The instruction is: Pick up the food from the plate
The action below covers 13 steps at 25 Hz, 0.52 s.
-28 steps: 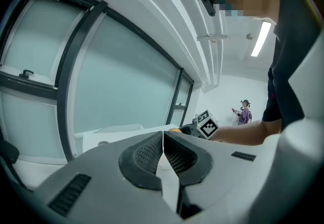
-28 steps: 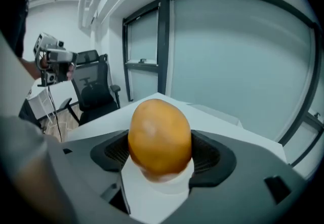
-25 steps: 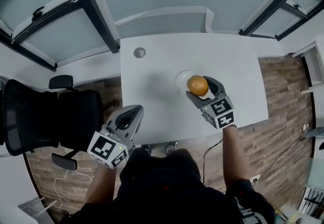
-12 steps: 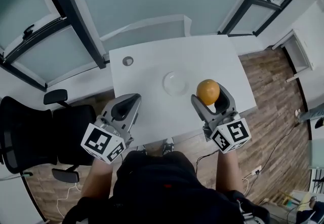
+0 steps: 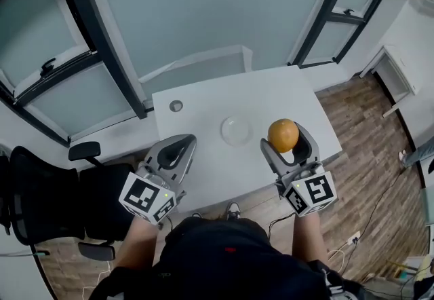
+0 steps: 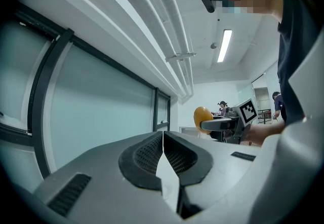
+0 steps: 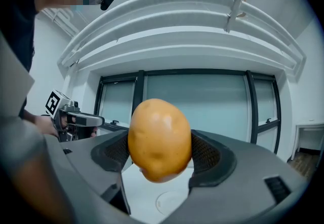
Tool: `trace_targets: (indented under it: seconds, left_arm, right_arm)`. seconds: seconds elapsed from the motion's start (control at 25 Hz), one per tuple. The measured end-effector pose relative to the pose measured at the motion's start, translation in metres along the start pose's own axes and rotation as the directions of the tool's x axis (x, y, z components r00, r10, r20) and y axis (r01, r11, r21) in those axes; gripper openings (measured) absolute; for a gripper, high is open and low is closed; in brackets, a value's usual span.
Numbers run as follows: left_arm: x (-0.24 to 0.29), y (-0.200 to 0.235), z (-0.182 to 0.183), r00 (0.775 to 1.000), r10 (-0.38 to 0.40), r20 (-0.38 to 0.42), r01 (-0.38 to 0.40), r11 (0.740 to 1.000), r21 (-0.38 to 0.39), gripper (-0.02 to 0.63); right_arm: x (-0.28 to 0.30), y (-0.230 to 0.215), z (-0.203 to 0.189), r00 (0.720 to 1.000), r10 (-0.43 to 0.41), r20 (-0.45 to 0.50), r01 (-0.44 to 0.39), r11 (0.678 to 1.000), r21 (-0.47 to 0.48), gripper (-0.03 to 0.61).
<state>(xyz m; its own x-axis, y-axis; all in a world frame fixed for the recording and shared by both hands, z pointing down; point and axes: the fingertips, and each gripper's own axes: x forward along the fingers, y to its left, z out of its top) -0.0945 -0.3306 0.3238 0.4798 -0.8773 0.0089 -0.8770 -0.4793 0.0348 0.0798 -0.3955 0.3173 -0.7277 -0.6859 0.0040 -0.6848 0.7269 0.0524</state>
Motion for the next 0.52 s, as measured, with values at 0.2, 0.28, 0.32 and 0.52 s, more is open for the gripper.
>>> trace_targets:
  seconds: [0.2,0.28,0.32,0.52]
  left_arm:
    - [0.0053,-0.0092,0.0097,0.999,-0.023,0.031,0.023,0.999,0.023,0.028]
    - [0.0073,-0.01,0.0089,0.999,-0.029,0.028,0.028,0.999,0.03,0.028]
    - [0.008,-0.01,0.0075,0.999,-0.03,0.024,0.029,0.999,0.033,0.028]
    - [0.01,-0.0097,0.0041,0.999,-0.029,0.018,0.029,0.999,0.031,0.028]
  right_arm:
    - [-0.0047,-0.0091,0.008,1.0,-0.018,0.011,0.019,1.0,-0.022,0.368]
    - [-0.0045,-0.0095,0.009,1.0,-0.017,0.014,0.017,1.0,-0.023,0.368]
    - [-0.0043,-0.0092,0.0093,1.0,-0.015,0.014,0.016,1.0,-0.026,0.368]
    - [-0.0038,-0.0078,0.0107,1.0,0.002,0.01,-0.001,0.999,-0.047,0.368]
